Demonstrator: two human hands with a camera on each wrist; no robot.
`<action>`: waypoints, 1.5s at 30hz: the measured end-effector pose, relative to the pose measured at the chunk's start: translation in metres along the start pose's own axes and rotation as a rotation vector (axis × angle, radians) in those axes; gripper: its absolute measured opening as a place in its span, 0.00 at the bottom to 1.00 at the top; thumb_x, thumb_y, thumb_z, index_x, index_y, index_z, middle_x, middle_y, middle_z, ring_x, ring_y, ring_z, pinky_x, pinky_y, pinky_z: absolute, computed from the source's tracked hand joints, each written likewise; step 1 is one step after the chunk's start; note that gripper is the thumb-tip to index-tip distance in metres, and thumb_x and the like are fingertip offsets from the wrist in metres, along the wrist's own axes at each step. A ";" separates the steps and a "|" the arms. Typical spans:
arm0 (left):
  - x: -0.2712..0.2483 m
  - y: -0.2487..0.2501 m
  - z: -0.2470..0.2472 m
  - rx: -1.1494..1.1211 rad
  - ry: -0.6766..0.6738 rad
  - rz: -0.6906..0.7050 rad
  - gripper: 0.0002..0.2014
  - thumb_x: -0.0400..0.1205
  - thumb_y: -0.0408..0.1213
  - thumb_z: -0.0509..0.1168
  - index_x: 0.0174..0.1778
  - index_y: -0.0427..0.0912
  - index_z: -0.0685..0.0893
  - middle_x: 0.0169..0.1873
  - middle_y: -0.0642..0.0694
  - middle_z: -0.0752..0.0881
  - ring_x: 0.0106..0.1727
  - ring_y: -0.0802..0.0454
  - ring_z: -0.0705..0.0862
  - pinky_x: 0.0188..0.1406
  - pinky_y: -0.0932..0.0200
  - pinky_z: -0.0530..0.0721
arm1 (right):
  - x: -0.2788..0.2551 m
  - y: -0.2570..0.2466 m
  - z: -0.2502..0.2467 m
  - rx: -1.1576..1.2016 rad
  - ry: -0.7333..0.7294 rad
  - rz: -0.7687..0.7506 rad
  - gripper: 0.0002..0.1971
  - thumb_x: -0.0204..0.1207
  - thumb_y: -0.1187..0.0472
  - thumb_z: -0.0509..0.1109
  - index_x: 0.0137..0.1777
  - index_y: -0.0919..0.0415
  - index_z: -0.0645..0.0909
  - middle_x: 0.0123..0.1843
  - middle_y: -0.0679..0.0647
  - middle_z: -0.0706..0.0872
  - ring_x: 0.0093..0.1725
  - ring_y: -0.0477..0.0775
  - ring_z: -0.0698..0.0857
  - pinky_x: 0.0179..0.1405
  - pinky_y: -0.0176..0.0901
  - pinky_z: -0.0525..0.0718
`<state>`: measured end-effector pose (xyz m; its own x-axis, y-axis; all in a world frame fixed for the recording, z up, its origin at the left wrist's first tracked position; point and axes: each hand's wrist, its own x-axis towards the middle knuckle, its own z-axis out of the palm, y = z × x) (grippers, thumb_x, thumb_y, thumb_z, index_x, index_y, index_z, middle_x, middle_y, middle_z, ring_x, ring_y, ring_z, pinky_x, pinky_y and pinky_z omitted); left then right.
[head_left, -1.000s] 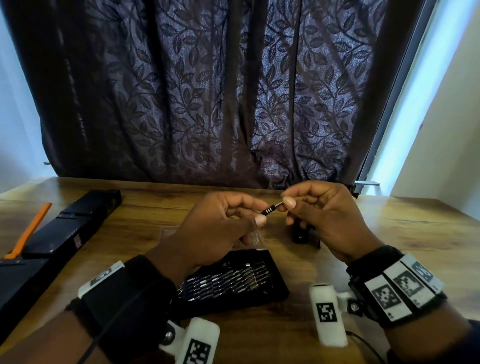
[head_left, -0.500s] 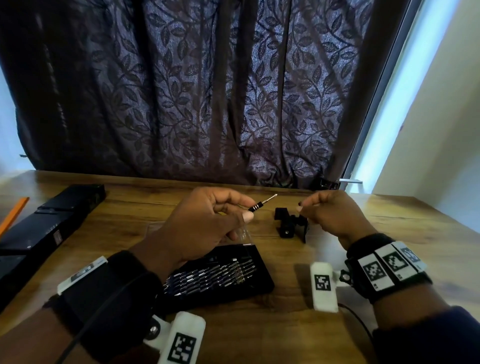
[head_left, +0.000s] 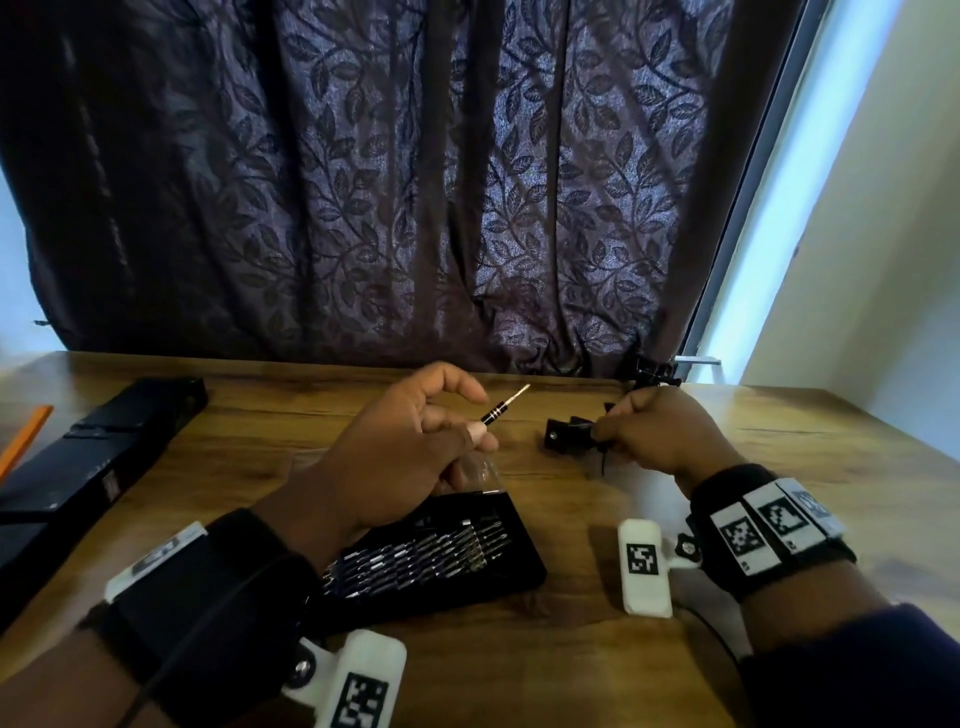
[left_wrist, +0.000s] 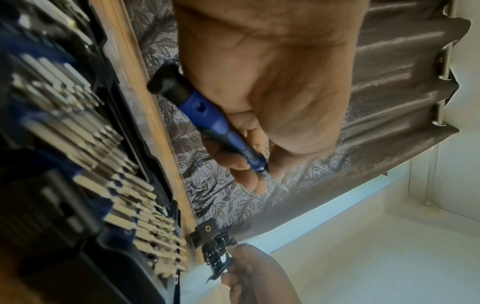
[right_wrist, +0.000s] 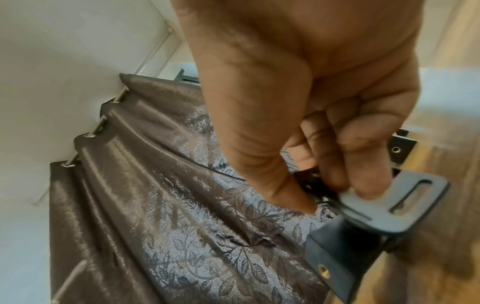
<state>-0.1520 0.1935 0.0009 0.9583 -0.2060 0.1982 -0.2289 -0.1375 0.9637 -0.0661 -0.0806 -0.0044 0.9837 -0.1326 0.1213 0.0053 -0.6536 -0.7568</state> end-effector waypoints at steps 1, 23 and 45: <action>0.001 -0.001 -0.001 0.021 0.012 0.007 0.07 0.89 0.28 0.65 0.54 0.46 0.84 0.46 0.44 0.94 0.29 0.55 0.83 0.26 0.62 0.80 | -0.003 -0.002 0.000 0.068 -0.008 -0.032 0.10 0.68 0.61 0.82 0.41 0.69 0.88 0.35 0.62 0.92 0.33 0.58 0.89 0.33 0.44 0.85; -0.010 0.012 -0.011 0.538 0.095 0.195 0.37 0.63 0.54 0.87 0.69 0.67 0.85 0.56 0.65 0.81 0.36 0.77 0.79 0.36 0.77 0.73 | -0.050 -0.046 0.004 0.878 -0.485 -0.396 0.05 0.67 0.59 0.73 0.36 0.61 0.87 0.29 0.55 0.82 0.25 0.52 0.77 0.23 0.38 0.74; -0.007 0.006 -0.008 0.511 0.150 0.437 0.27 0.60 0.59 0.86 0.56 0.66 0.92 0.46 0.59 0.85 0.43 0.66 0.85 0.41 0.76 0.76 | -0.082 -0.072 0.030 0.882 -0.469 -0.357 0.27 0.65 0.41 0.75 0.49 0.66 0.80 0.35 0.60 0.90 0.33 0.53 0.92 0.31 0.38 0.90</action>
<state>-0.1590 0.2020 0.0062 0.7643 -0.2155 0.6078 -0.6169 -0.5190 0.5917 -0.1422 -0.0002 0.0211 0.8696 0.3837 0.3108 0.2507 0.1991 -0.9474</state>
